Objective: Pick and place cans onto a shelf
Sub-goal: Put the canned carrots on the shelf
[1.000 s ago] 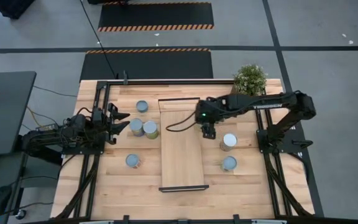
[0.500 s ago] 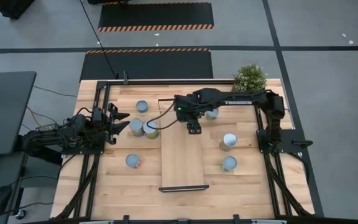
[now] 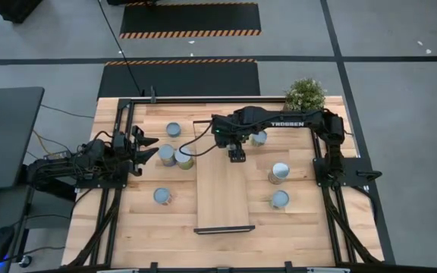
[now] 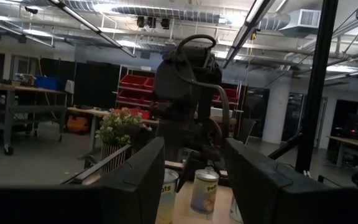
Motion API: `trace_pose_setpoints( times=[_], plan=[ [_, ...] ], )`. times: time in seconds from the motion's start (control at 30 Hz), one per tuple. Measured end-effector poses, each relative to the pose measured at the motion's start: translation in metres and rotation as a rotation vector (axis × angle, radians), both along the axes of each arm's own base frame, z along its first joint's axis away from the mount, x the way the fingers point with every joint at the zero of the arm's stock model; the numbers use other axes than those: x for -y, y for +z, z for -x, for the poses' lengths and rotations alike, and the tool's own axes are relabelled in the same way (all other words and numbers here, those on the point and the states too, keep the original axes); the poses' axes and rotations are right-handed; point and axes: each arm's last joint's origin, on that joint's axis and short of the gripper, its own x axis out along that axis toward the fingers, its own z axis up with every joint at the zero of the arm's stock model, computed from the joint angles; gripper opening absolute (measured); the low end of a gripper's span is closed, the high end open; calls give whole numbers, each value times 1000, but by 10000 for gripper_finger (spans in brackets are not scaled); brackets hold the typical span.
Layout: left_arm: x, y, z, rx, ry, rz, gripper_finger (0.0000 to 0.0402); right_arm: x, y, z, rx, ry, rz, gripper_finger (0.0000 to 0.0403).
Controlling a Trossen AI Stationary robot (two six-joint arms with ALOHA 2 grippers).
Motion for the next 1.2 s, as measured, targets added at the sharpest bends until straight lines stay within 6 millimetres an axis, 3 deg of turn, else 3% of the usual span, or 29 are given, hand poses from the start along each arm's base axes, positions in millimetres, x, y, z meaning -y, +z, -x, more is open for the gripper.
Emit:
trace_pose_setpoints(
  times=[0.63, 0.83, 1.2],
  plan=[
    [0, 0, 0, -2, 3, -7, 172, -21, 11, -4, 17, 50, 156, 364],
    [0, 0, 0, -4, 2, -7, 172, -36, 32, -7, 59, 65, 223, 364],
    [0, -2, 0, -18, 2, -5, 172, -68, 31, 8, -51, -7, 316, 364]
  ],
)
